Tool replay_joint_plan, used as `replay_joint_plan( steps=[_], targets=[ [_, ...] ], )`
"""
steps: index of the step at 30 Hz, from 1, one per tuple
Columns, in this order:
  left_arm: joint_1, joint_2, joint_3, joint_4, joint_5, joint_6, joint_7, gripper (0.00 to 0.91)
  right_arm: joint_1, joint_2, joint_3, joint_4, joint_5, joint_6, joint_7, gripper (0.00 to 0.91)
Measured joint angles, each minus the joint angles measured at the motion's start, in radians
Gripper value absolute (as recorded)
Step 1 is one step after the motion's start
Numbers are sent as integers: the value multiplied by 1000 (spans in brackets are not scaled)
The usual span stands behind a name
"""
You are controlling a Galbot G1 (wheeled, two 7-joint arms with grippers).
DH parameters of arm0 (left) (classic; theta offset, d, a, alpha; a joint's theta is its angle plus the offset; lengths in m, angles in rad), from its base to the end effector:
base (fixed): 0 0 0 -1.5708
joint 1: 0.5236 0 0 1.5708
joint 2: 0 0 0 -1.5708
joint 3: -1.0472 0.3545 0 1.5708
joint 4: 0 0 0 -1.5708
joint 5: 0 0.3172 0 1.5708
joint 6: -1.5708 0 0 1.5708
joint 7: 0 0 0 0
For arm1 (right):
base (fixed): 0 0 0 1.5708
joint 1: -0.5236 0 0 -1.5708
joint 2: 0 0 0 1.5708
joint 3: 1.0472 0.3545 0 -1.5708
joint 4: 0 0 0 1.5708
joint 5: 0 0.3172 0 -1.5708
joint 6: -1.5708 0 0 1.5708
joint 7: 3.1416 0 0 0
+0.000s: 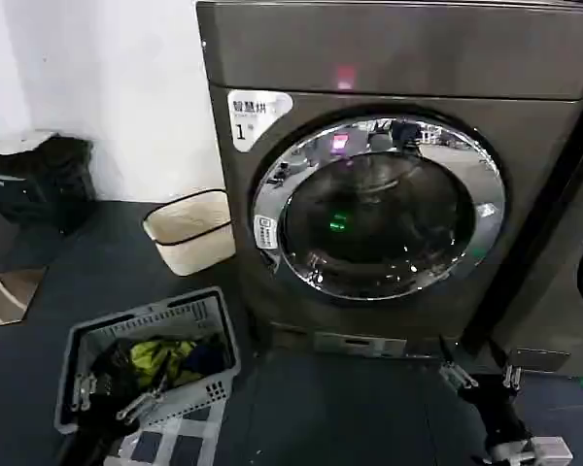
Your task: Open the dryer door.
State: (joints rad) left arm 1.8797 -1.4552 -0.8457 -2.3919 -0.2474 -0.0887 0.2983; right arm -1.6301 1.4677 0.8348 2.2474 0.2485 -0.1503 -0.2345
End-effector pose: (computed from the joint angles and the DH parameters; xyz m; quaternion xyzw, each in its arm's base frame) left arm 0.0539 0.0821 -0.2281 0.0847 0.9942 0.0444 0.0500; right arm 0.1155 -0.0914 -0.2525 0.0290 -0.9995 0.0015 0.0095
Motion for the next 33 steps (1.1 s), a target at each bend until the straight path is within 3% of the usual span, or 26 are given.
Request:
replay_joint_plan(
  steps=[7,24,33],
  targets=[
    [2,-6,18,-8,-4,-9,-4,907,46,-80,-53,3,42,10,-107,907],
    [8,5,30,-23,5,-4,5,907,398,-470,-284,-177,276,-11,-179,907],
    [21,5,40,-25,-3,-11,5,907,659,-515,-511,-310,307,-12,-201,907]
  ],
)
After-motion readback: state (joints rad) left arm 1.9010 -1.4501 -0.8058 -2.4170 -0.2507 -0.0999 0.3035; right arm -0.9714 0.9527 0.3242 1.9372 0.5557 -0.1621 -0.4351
